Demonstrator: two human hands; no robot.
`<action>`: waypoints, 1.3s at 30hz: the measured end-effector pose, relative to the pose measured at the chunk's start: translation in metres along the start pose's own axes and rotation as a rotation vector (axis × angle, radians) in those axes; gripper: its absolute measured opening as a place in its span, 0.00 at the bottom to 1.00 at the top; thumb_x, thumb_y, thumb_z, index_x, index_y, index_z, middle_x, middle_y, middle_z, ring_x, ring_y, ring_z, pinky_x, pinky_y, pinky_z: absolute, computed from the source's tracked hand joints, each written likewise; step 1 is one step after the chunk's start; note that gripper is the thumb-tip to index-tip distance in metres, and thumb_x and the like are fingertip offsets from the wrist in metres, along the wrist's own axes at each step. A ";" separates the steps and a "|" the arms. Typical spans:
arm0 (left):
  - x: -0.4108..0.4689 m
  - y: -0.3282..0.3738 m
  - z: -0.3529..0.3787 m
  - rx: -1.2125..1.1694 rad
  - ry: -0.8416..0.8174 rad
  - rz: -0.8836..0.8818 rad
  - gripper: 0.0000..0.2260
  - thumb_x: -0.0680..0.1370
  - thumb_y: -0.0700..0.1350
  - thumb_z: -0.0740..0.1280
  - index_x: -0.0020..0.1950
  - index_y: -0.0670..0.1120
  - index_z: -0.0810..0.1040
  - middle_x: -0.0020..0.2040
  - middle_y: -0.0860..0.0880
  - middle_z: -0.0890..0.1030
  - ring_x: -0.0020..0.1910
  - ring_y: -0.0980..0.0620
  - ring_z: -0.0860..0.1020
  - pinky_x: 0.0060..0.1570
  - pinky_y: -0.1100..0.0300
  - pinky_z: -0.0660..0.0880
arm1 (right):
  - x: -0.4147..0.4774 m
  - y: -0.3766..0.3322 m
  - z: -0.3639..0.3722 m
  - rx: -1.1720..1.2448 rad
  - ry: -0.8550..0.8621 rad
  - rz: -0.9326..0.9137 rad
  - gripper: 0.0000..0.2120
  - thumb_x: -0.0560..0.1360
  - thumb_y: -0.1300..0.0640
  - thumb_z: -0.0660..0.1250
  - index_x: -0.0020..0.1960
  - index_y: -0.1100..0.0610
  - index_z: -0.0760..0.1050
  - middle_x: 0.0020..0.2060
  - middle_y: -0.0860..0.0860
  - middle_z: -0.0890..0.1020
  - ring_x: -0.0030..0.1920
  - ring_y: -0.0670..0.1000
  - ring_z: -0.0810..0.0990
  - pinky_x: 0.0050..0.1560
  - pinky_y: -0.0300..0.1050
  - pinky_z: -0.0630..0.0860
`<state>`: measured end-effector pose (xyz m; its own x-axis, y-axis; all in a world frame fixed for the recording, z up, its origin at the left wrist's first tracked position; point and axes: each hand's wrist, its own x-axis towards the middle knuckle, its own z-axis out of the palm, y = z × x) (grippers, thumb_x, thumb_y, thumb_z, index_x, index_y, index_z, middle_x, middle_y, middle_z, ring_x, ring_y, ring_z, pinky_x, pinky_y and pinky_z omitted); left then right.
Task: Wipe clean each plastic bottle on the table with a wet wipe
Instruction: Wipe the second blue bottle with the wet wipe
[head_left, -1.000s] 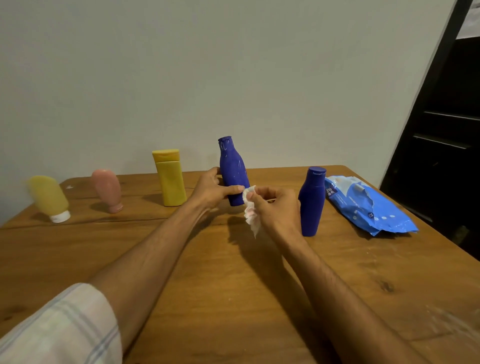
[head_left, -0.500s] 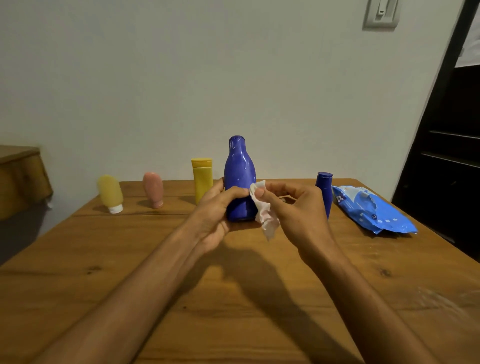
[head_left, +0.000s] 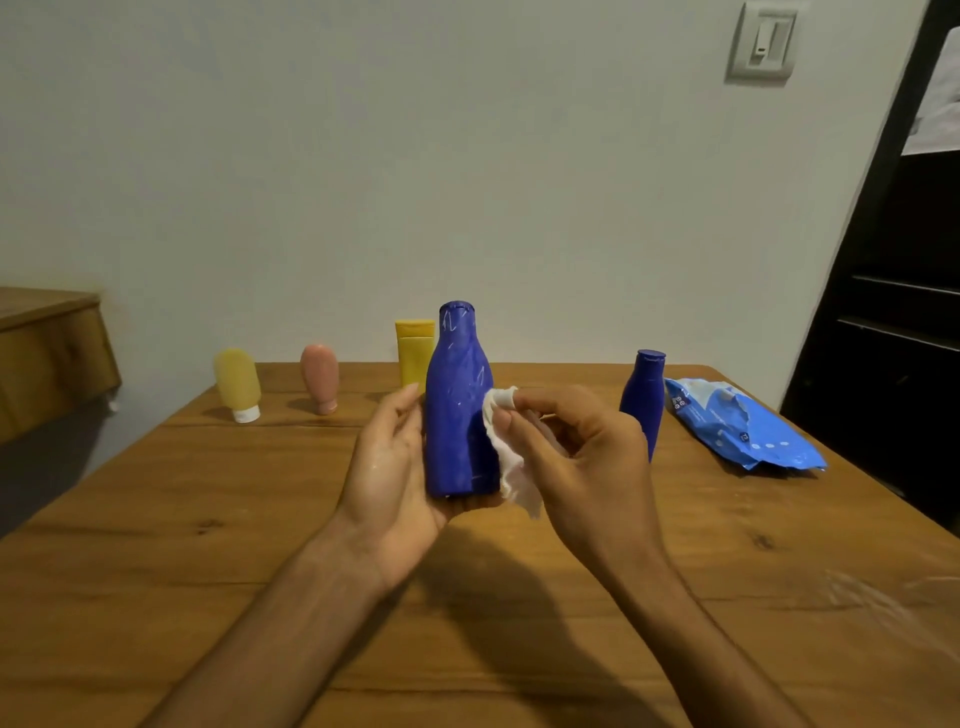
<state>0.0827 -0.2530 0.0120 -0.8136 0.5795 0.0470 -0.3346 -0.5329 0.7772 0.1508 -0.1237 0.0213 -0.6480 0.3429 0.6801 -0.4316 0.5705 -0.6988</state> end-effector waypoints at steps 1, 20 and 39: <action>-0.002 -0.001 -0.001 -0.019 0.004 -0.018 0.22 0.80 0.56 0.55 0.69 0.48 0.74 0.64 0.41 0.80 0.62 0.41 0.79 0.58 0.42 0.76 | -0.003 0.000 0.000 -0.035 -0.004 -0.044 0.09 0.72 0.55 0.70 0.52 0.53 0.80 0.46 0.45 0.82 0.48 0.42 0.79 0.45 0.37 0.78; -0.009 0.002 0.005 -0.132 -0.009 -0.036 0.22 0.82 0.57 0.56 0.69 0.45 0.74 0.63 0.40 0.80 0.64 0.41 0.78 0.66 0.43 0.71 | -0.014 -0.005 -0.007 -0.139 -0.055 -0.138 0.16 0.71 0.57 0.69 0.57 0.50 0.77 0.51 0.43 0.80 0.52 0.39 0.77 0.49 0.36 0.77; -0.019 -0.002 0.010 -0.224 0.054 -0.049 0.24 0.82 0.58 0.57 0.67 0.43 0.76 0.54 0.40 0.81 0.52 0.46 0.80 0.57 0.50 0.76 | -0.023 -0.002 0.000 -0.178 -0.149 -0.193 0.10 0.71 0.51 0.69 0.52 0.49 0.79 0.46 0.44 0.80 0.47 0.41 0.78 0.41 0.42 0.79</action>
<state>0.1032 -0.2570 0.0158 -0.8161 0.5774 -0.0253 -0.4664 -0.6321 0.6188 0.1665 -0.1326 0.0074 -0.6550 0.1095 0.7476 -0.4475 0.7411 -0.5005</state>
